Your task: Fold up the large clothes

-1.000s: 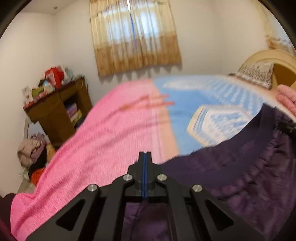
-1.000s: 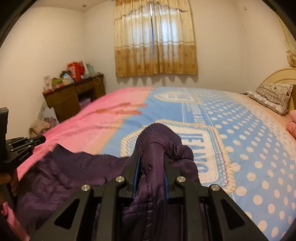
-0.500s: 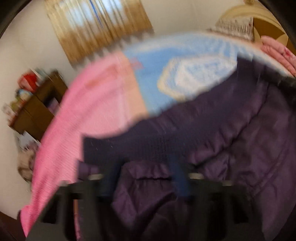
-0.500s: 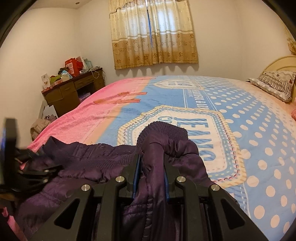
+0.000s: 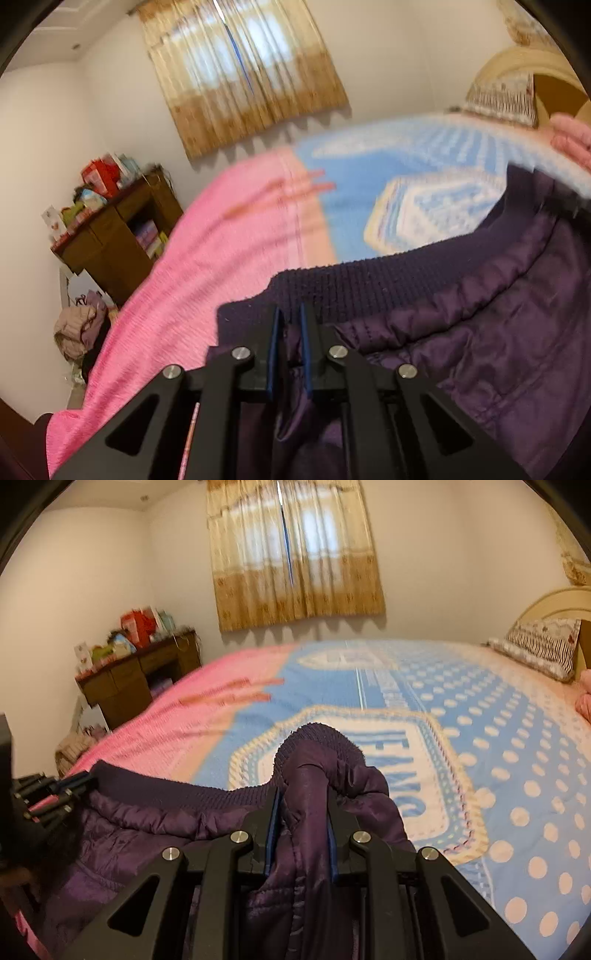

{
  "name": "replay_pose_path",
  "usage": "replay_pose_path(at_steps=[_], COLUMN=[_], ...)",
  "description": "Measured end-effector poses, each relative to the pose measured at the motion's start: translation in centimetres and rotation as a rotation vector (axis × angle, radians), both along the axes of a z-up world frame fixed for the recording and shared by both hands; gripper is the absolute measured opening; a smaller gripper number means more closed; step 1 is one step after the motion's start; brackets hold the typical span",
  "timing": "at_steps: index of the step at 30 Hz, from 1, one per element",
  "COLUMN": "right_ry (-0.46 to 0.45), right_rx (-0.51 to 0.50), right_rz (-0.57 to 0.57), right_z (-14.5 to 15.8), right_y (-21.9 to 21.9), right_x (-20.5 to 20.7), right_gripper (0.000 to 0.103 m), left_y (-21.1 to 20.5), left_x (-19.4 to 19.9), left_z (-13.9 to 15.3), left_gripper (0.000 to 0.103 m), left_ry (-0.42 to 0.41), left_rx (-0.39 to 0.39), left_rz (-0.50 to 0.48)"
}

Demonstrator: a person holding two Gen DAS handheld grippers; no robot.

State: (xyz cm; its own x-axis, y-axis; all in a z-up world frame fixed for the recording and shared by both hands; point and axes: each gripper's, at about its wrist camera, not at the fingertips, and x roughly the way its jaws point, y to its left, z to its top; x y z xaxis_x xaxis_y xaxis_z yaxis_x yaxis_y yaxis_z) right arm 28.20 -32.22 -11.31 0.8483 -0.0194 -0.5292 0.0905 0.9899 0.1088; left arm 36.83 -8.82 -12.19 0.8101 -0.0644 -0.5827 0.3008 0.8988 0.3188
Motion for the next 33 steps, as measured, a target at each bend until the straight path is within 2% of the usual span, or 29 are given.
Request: replay_pose_path(at_steps=[2,5,7,9,13,17,20,22,24,26,28,29,30,32,33], right_ry=[0.052,0.142,0.205,0.238,0.273,0.297,0.298,0.298,0.298,0.3,0.303,0.304,0.305,0.304,0.303], right_rx=[-0.005,-0.019,0.021,0.052,0.057,-0.001,-0.008,-0.015,-0.027,-0.048,-0.064,-0.072,-0.079,-0.077,-0.07], right_rz=[-0.003,-0.01,-0.005,0.0,0.013,0.006,0.004,0.002,0.0,-0.004,-0.007,-0.009,-0.01,-0.011,-0.011], right_z=[-1.0,-2.7,-3.9,-4.5,-5.4,-5.8,-5.9,-5.9,-5.8,-5.8,-5.8,-5.8,-5.8,-5.8,-5.8], right_y=[0.0,-0.1,-0.8,-1.3,-1.6,-0.8,-0.5,-0.5,-0.4,-0.1,0.1,0.2,0.2,0.2,0.1], right_x=[1.0,2.3,3.2,3.5,3.9,4.5,4.4,4.4,4.4,4.5,4.6,4.6,4.6,4.5,4.5], right_gripper=[0.021,0.021,0.022,0.023,0.024,0.025,0.026,0.026,0.026,0.027,0.028,0.028,0.028,0.028,0.028], left_y=[-0.2,-0.8,-1.2,-0.8,-0.1,-0.5,-0.6,-0.3,0.0,0.4,0.6,0.3,-0.2,-1.9,-2.6], left_x=[1.2,1.7,1.7,1.6,1.9,1.8,1.9,1.8,1.2,0.0,-1.7,-2.7,-3.4,-4.9,-5.3], left_z=[-1.9,-2.9,-3.5,-3.6,-3.9,-4.0,-4.0,-3.6,-2.6,-0.8,1.3,2.3,2.8,3.3,3.3], left_gripper=[0.011,0.011,0.01,0.01,0.01,0.01,0.011,0.016,0.031,0.038,0.038,0.043,0.055,0.069,0.069], left_ry=[0.029,0.039,0.049,0.062,0.106,0.096,0.102,0.095,0.069,0.019,-0.013,-0.023,-0.022,-0.019,-0.007], left_rx=[0.031,0.076,0.105,0.096,0.059,0.08,0.087,0.076,0.071,0.047,-0.011,-0.038,-0.049,-0.047,-0.049], left_rz=[0.026,0.056,0.061,0.066,0.066,0.07,0.07,0.08,0.098,0.119,0.118,0.102,0.083,0.037,0.017])
